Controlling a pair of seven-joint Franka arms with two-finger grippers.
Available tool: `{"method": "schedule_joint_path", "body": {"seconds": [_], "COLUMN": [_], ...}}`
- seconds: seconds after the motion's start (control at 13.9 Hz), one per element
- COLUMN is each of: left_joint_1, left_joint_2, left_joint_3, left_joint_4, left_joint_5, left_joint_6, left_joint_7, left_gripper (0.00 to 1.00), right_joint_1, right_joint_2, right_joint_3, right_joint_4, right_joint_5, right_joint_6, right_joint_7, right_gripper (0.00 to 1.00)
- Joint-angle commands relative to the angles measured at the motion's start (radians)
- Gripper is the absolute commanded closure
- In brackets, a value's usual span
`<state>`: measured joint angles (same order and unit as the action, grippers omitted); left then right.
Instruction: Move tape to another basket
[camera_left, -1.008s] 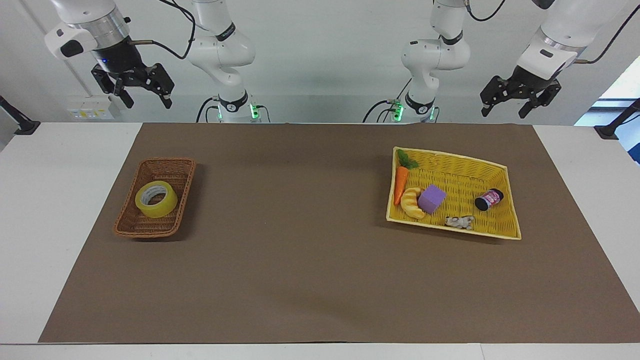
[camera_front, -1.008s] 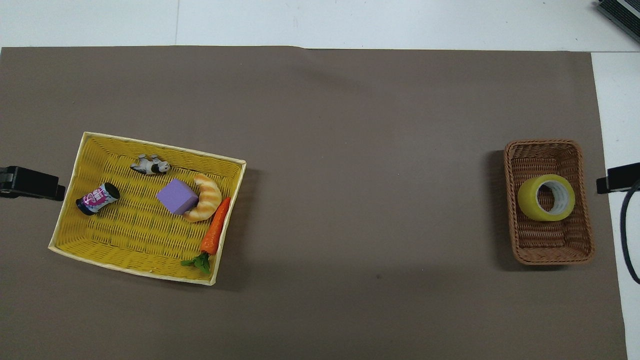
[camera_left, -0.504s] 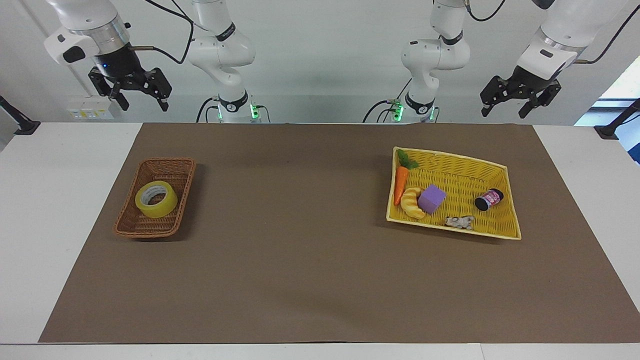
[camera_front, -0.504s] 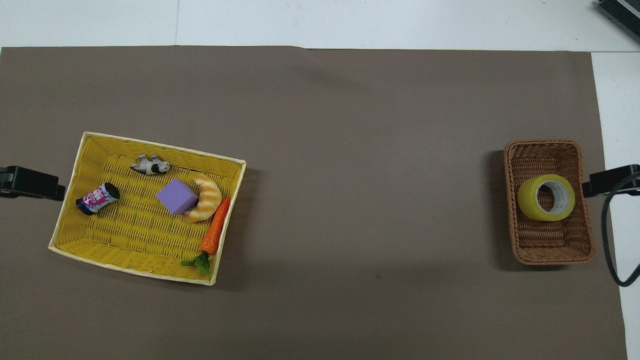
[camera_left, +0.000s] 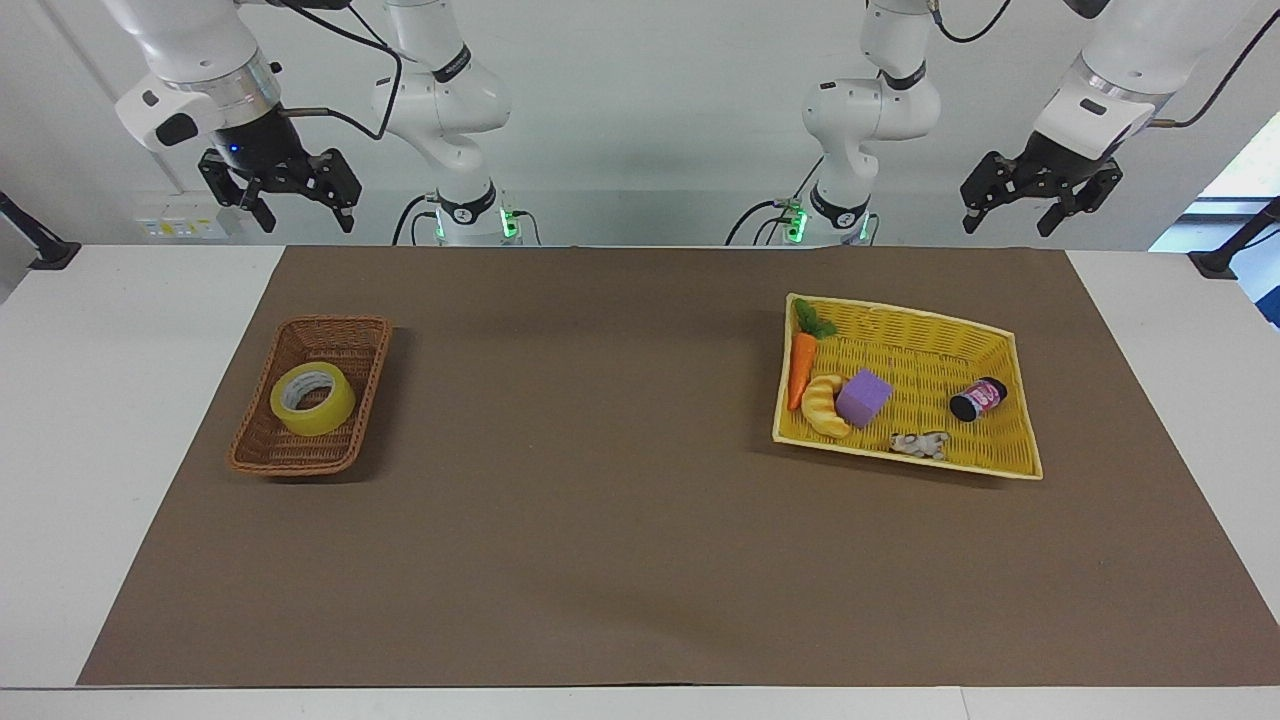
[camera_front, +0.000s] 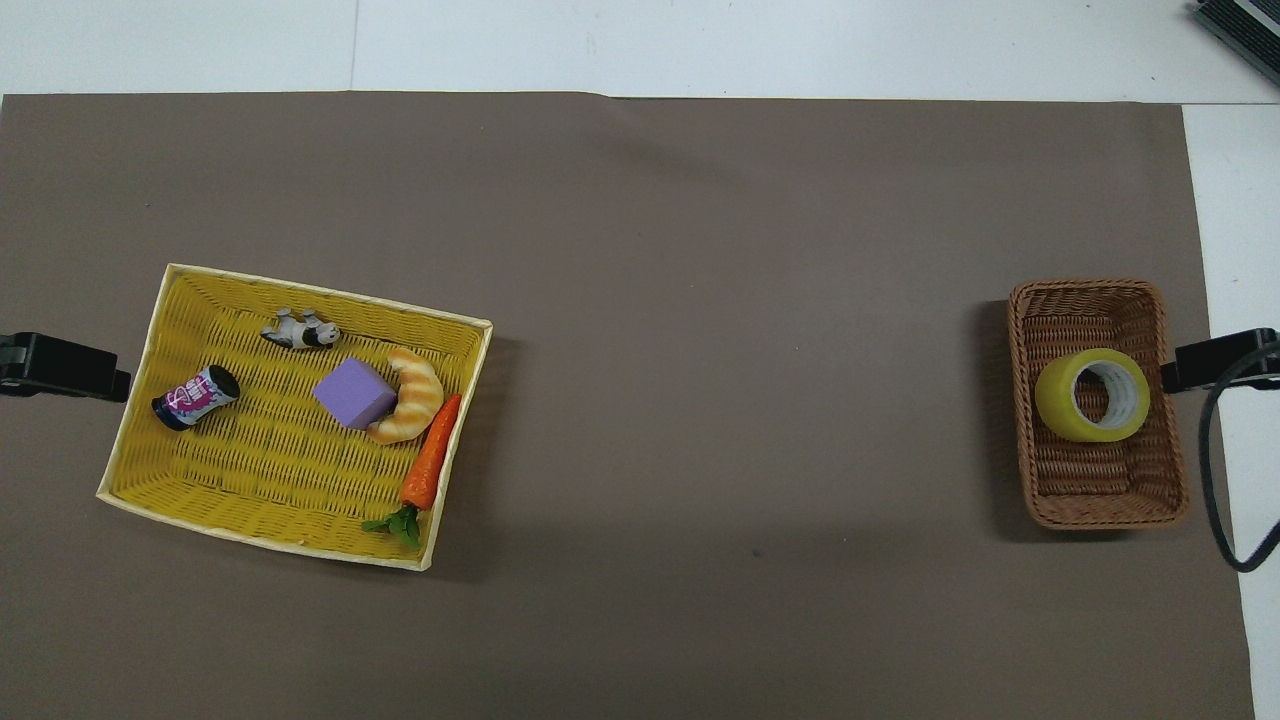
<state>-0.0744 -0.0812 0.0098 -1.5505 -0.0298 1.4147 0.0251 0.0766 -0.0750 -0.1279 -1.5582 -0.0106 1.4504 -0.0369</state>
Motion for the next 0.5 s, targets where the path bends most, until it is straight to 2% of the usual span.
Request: {"method": "schedule_joint_path", "body": {"seconds": [0.0,0.43], "left_joint_1": [-0.010,-0.011], "left_joint_2": [-0.012,-0.014], "left_joint_3": [0.007,0.007], "left_joint_4": [-0.002,-0.007], "left_joint_5": [0.011,0.007], "left_joint_6": [-0.005,-0.007], "left_joint_7": [0.006,0.001], "left_gripper": [0.00,0.00], "right_joint_1": [0.002,-0.006], "right_joint_2": [-0.023,-0.008], "right_joint_3": [0.001,0.001], "right_joint_4": [-0.033,-0.013], "right_joint_5": [-0.012,-0.005], "right_joint_6": [0.030,0.041], "right_joint_7": [-0.009,-0.009], "right_gripper": [0.00,0.00]}}
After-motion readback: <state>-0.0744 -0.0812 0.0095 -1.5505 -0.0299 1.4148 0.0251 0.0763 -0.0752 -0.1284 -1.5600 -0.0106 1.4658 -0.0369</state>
